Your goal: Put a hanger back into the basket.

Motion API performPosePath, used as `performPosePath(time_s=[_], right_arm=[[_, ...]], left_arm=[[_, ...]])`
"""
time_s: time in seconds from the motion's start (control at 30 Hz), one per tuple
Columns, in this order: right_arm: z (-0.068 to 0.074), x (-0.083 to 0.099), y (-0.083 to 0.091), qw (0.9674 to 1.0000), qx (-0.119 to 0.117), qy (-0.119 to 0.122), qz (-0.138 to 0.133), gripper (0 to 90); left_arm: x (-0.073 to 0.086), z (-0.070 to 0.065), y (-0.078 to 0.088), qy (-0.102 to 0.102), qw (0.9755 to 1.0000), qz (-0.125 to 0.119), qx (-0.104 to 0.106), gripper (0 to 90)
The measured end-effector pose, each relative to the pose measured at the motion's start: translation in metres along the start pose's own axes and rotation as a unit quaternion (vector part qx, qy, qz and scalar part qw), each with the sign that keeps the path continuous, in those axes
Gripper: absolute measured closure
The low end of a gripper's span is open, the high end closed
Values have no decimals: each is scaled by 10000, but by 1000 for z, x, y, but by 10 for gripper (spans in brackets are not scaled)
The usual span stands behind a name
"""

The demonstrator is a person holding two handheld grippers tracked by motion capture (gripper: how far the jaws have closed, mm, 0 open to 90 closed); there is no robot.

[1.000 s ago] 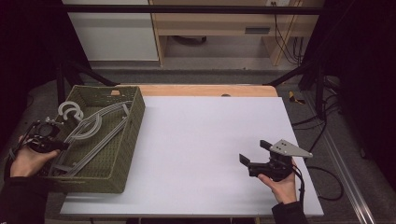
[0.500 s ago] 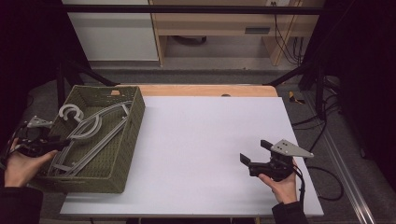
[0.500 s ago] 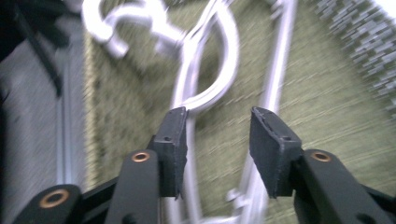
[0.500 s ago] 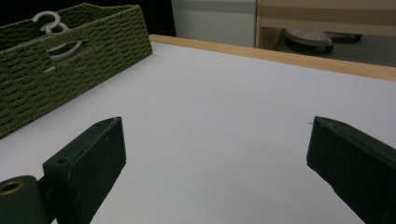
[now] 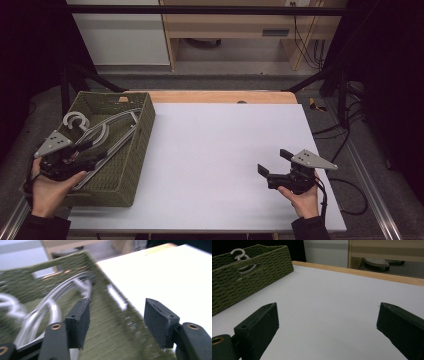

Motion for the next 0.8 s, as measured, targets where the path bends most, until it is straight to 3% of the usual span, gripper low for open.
performPosePath(time_s=[0.23, 0.37, 0.6, 0.7, 0.8], right_arm=[[-1, -1, 3, 10000, -15, -12, -48, 40], [-2, -2, 5, 9999, -43, -1, -104, 35], [-5, -1, 12, 9997, -127, 54, -183, 28], [-5, -1, 14, 9996, -159, 54, -218, 26], [-6, -1, 16, 9996, -172, 57, -219, 27]], left_arm=[[5, -40, -15, 56, 9984, -253, 502, 287], [14, -55, -24, 95, 9974, -294, 650, 220], [26, -71, -31, 72, 9962, -314, 813, 146], [29, -76, -33, -127, 9963, -284, 800, 127], [28, -78, -32, -136, 9961, -320, 817, 124]])
Point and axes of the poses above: each handheld gripper's, and its own axes: y roughly backward along the jaws, x roughly out of its underside, z roughly to its left, the point moved 4 cm from there along -y, roughly forward along the jaws, and after that the axes turned 11 degrees about -z, right-handed, at the moved point
